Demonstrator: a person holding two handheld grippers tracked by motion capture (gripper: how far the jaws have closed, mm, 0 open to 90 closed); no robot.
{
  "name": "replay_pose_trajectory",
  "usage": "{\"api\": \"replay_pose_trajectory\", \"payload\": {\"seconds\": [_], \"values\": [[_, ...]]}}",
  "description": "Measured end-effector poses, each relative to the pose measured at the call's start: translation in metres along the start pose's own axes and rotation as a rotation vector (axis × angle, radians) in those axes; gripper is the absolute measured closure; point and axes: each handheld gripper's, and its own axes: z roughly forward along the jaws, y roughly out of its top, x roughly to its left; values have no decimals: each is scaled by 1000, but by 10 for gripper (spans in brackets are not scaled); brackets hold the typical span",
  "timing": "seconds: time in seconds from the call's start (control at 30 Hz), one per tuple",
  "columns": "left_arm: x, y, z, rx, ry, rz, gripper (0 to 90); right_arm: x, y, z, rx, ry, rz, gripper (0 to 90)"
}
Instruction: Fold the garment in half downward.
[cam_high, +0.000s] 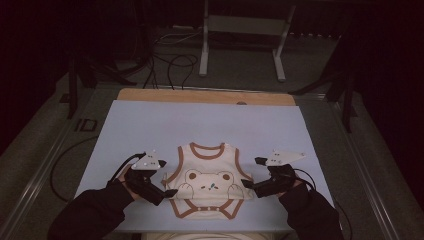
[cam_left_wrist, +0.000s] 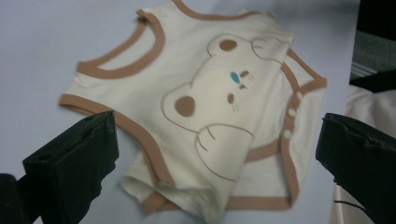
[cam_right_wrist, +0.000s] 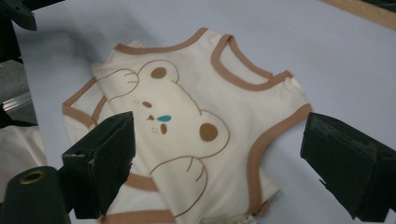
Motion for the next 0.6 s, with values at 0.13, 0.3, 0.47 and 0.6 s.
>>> {"api": "replay_pose_trajectory", "payload": {"seconds": [0.13,0.3,0.47,0.6], "values": [[13,7,-2,-12,-4,-6,1,-6,7,3,-5,-5,-13,102],[26,15,2,-30,-43,9,2,-17,20,11,1,-2,-25,102],[42,22,12,-30,-51,21,2,-25,30,23,-11,20,-34,101],[53,25,22,-6,-39,17,2,-33,36,35,-12,27,-45,101]]}}
